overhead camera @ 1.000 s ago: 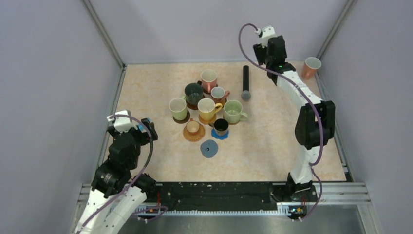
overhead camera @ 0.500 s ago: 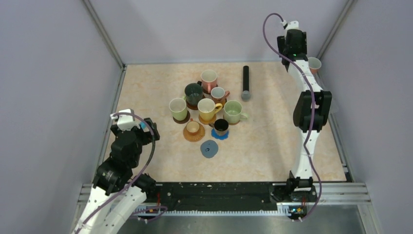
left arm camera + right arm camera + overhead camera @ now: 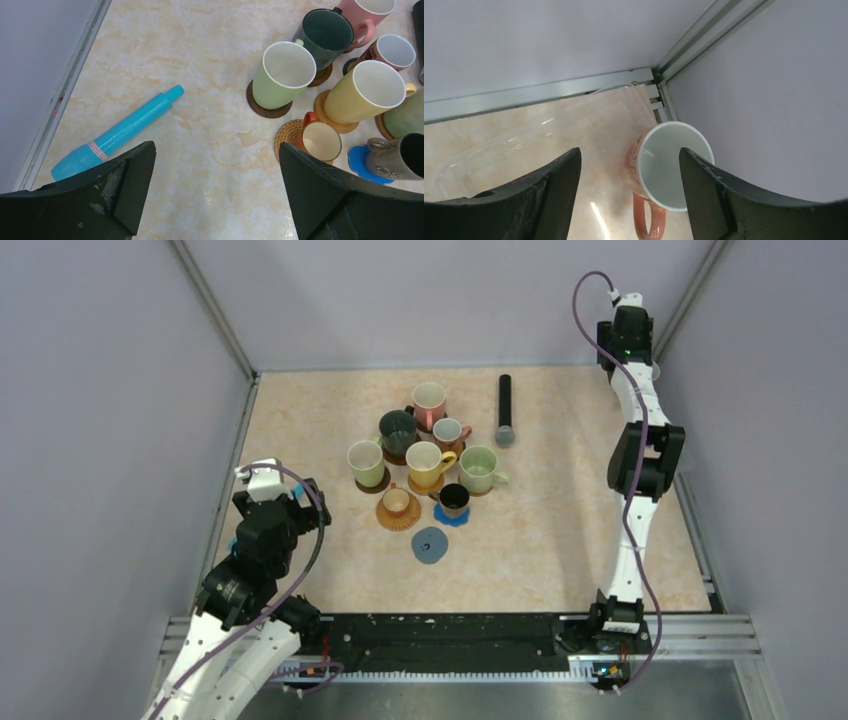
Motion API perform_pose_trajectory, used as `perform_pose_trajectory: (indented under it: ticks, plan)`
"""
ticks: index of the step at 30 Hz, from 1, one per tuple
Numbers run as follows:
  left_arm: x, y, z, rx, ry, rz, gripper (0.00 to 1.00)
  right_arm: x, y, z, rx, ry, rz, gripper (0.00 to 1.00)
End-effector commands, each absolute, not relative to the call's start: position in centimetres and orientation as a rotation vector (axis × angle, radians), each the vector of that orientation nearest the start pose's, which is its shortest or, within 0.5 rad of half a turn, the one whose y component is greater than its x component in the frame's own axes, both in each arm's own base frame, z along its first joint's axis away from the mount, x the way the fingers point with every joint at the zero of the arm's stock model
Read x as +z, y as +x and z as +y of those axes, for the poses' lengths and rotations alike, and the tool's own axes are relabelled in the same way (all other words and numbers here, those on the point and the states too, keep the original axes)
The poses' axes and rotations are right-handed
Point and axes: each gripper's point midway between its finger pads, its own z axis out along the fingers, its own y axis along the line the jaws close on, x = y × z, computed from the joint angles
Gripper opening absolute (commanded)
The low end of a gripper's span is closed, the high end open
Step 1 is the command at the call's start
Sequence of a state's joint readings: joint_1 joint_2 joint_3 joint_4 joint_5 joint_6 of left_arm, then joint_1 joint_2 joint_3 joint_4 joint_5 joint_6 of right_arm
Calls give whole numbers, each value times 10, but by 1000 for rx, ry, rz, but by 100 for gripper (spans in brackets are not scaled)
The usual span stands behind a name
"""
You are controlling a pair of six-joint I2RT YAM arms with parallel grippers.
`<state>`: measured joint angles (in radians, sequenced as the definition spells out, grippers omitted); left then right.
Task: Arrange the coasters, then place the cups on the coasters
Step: Pick up the cup from the tray.
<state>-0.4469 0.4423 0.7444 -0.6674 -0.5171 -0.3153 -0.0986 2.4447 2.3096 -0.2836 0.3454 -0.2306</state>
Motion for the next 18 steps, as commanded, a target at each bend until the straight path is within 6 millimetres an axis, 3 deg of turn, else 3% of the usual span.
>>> perform_pose_trajectory:
  ticks: [1, 8, 18]
  plan:
    - [247, 220, -22, -29, -218, 1856, 99, 176, 661, -143, -498, 128, 2013, 70]
    - [249, 219, -21, -33, -219, 1845, 99, 163, 656, -155, -447, 116, 2042, 66]
    - [249, 218, -22, -39, -219, 1842, 99, 147, 655, -143, -370, 58, 2073, 57]
